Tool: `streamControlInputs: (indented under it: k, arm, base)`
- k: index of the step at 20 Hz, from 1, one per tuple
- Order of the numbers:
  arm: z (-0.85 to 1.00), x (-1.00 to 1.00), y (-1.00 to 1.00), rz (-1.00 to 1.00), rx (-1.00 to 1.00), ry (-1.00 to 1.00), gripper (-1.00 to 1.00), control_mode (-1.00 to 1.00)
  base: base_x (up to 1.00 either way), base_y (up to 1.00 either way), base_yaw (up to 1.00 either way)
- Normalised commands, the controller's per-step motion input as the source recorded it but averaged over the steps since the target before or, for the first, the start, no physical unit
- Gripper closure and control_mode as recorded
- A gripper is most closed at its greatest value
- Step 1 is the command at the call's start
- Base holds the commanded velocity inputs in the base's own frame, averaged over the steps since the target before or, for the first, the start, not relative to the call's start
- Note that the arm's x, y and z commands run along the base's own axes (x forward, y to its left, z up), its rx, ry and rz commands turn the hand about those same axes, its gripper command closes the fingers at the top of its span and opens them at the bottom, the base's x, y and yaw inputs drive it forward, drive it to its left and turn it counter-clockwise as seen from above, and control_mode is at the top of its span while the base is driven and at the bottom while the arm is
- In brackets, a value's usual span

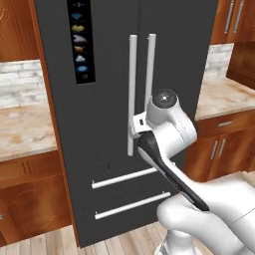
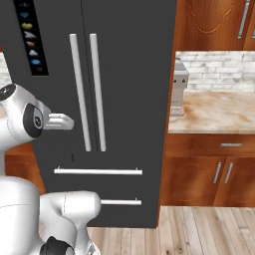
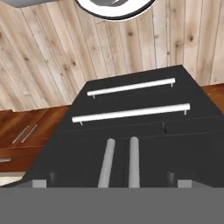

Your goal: Move the hot dog bun to the plate on the dining table and place the condiment next to that plate. Then navigate to the fridge and take the sausage and place it on the plate as well.

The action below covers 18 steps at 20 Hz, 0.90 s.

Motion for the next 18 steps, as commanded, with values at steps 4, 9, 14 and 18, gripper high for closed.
streamControlInputs:
  k: [4, 9, 14, 18]
  arm:
    - [0.00, 0.33, -0.42, 0.28, 0.14, -0.02, -1.00, -1.00]
    - [0.00, 0.87, -0.77, 0.33, 0.23, -0.07, -1.00, -1.00]
    - [0.00, 1.00, -0.24, 0.14, 0.10, -0.09, -1.00, -1.00]
    - [0.01, 1.00, -0.01, 0.00, 0.00, -0.02, -1.00, -1.00]
  base:
    - [0.00, 0.00, 0.00]
    - [0.00, 0.00, 0.00]
    - [0.00, 0.00, 0.00]
    - [0.00, 0.00, 0.00]
